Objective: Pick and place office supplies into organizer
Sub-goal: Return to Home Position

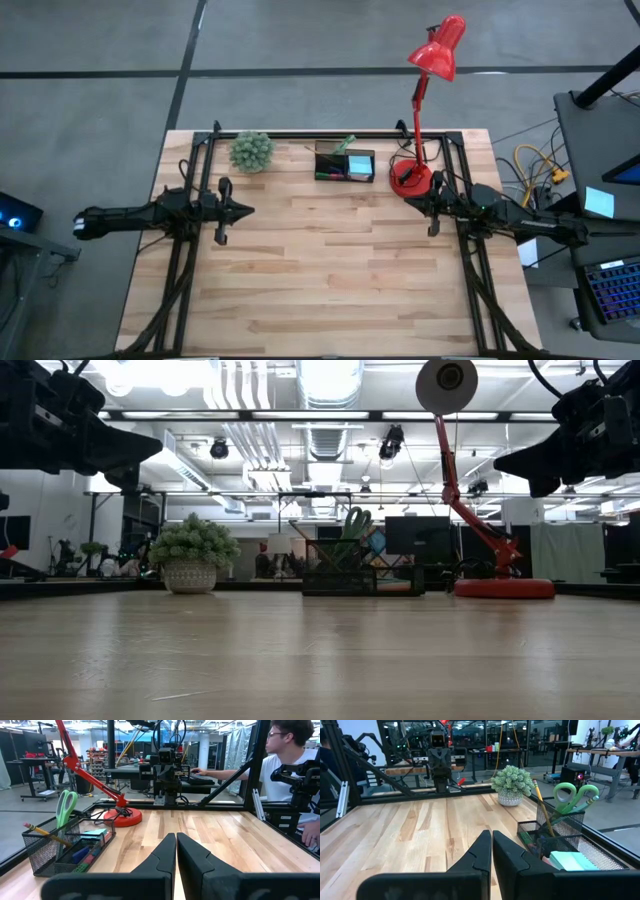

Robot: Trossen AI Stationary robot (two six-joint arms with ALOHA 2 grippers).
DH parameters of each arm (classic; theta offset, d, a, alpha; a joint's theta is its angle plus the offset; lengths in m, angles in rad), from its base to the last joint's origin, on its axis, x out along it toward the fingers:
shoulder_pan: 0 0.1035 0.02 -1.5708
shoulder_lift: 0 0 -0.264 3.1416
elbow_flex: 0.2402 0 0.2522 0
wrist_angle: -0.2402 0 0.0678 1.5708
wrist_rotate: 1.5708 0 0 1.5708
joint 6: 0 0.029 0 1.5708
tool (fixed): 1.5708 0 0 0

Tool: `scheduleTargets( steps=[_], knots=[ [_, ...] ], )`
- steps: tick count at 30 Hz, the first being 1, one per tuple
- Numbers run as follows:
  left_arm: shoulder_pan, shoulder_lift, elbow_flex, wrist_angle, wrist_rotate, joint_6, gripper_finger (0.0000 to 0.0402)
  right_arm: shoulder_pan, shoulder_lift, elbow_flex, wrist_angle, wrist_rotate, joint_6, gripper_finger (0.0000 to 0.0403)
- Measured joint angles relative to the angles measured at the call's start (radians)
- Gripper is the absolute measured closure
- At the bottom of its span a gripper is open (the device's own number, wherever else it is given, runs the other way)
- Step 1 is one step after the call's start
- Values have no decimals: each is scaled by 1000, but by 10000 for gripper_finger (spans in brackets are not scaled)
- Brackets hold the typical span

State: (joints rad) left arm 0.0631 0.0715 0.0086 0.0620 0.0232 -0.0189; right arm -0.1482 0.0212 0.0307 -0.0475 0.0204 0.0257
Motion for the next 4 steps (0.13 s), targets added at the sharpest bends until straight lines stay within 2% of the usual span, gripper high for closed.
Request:
scheduleTargets(
  steps=[4],
  knots=[
    [0, 0, 0, 0, 0, 0, 402, 0, 0, 0, 0, 0, 0, 394]
  ],
)
